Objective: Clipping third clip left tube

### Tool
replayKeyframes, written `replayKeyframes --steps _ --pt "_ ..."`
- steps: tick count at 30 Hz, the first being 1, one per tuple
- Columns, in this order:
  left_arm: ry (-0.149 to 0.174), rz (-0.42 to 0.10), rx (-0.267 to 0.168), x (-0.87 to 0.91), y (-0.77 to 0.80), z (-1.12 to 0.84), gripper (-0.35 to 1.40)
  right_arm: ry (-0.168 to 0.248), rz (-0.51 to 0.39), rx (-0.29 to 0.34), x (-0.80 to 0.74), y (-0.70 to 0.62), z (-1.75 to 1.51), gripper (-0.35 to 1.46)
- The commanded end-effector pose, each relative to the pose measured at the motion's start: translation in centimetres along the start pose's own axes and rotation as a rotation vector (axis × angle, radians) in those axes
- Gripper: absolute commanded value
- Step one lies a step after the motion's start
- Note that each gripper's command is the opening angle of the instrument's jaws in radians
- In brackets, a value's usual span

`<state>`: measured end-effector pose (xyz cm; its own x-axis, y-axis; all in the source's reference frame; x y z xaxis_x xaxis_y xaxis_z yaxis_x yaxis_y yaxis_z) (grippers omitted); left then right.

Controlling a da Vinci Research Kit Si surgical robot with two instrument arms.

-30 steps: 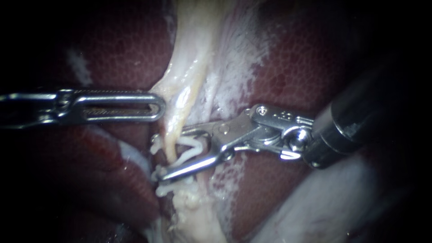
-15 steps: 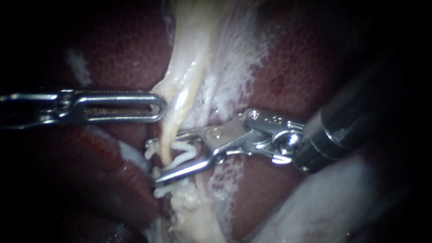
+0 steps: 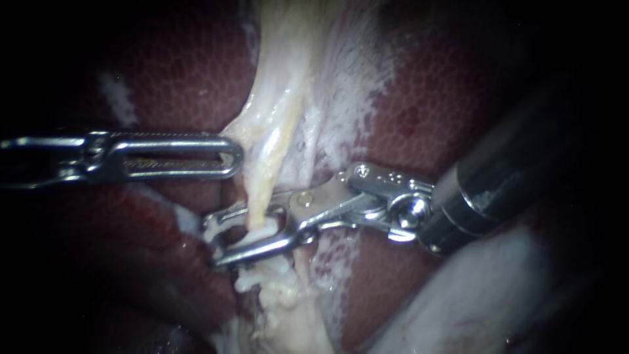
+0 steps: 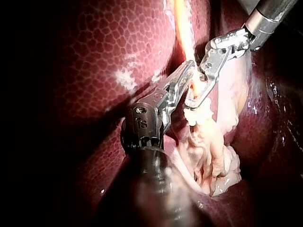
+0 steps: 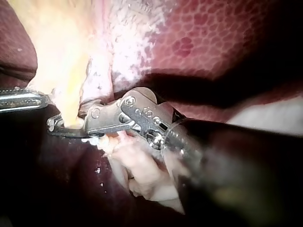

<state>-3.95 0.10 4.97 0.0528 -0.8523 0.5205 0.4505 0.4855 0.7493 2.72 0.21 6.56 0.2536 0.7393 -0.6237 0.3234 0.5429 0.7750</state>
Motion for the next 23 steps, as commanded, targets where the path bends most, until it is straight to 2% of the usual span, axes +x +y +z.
replayKeyframes --steps 1,6,23 --pt "0.0 0.0 0.001 0.0 0.0 0.0 -0.35 0.001 0.0 0.002 0.03 0.02 -0.05 -0.35" --pt "0.0 0.0 0.001 0.0 0.0 0.0 -0.35 0.006 0.003 -0.01 0.07 0.07 -0.2 -0.35" --pt "0.0 0.0 0.0 0.0 0.0 0.01 -0.35 0.003 -0.003 -0.012 -0.02 0.06 -0.14 -0.35"
